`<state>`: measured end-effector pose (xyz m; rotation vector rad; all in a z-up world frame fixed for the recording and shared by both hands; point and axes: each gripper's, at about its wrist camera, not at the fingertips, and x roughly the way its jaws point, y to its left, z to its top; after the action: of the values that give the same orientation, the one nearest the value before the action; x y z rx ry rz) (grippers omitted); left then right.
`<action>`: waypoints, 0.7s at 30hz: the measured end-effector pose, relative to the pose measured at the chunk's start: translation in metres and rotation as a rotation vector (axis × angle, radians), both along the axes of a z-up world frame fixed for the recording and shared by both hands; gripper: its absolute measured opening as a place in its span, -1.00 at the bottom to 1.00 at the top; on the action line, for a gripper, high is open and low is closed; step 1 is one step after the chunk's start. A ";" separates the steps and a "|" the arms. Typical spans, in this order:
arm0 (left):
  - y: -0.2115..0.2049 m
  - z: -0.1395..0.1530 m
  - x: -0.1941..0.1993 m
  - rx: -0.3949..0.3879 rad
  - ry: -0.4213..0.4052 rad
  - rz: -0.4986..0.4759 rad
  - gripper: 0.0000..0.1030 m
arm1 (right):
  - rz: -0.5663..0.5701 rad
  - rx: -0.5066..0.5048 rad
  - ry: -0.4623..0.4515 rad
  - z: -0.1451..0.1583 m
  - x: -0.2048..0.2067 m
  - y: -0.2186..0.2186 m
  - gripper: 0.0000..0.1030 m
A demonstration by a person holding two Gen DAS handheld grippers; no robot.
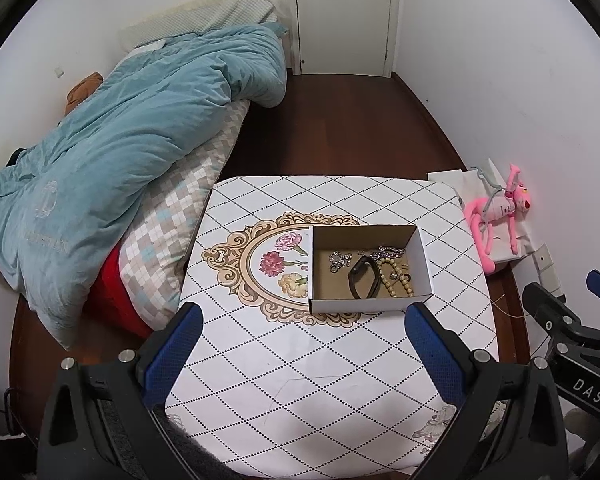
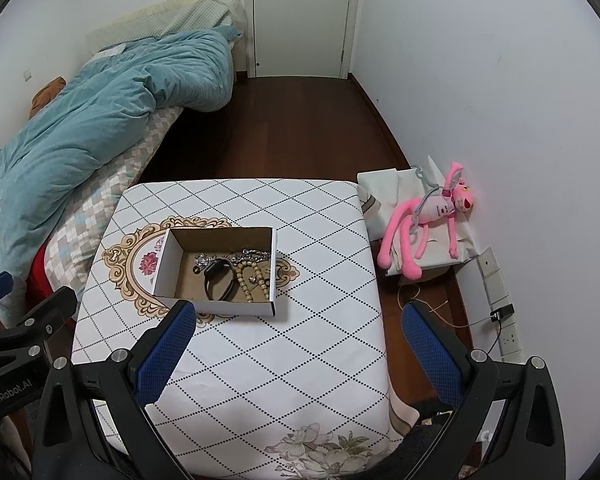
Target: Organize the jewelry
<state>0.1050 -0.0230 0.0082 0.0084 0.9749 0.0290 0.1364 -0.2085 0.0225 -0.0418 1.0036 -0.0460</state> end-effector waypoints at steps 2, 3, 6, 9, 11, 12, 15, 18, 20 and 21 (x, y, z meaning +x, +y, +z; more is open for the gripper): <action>0.000 0.000 0.000 0.000 0.000 -0.002 1.00 | 0.000 -0.003 0.001 0.000 0.001 0.000 1.00; 0.000 0.001 0.000 0.001 0.000 -0.001 1.00 | -0.001 -0.001 0.001 0.001 0.001 -0.001 1.00; 0.000 0.001 0.000 -0.001 -0.001 -0.002 1.00 | -0.003 -0.003 -0.001 0.001 0.001 -0.001 1.00; -0.001 0.002 0.000 0.001 -0.003 -0.004 1.00 | -0.005 -0.005 -0.004 0.002 0.000 -0.001 1.00; -0.001 0.002 0.000 0.002 -0.002 -0.001 1.00 | -0.006 -0.002 -0.005 0.002 0.000 0.000 1.00; -0.001 0.002 0.000 0.001 -0.001 0.000 1.00 | -0.007 -0.002 -0.006 0.002 0.000 0.000 1.00; -0.002 0.002 -0.001 0.002 -0.003 -0.004 1.00 | -0.009 0.000 -0.007 0.003 0.000 -0.002 1.00; -0.002 0.002 0.000 0.001 -0.001 -0.004 1.00 | -0.008 -0.001 -0.006 0.003 0.000 -0.003 1.00; -0.002 0.002 0.000 0.002 -0.002 -0.003 1.00 | -0.009 -0.002 -0.007 0.003 0.000 -0.003 1.00; -0.002 0.002 0.000 0.002 -0.002 -0.003 1.00 | -0.009 -0.002 -0.007 0.003 0.000 -0.003 1.00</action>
<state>0.1047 -0.0249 0.0103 0.0114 0.9726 0.0269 0.1368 -0.2117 0.0257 -0.0392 0.9971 -0.0556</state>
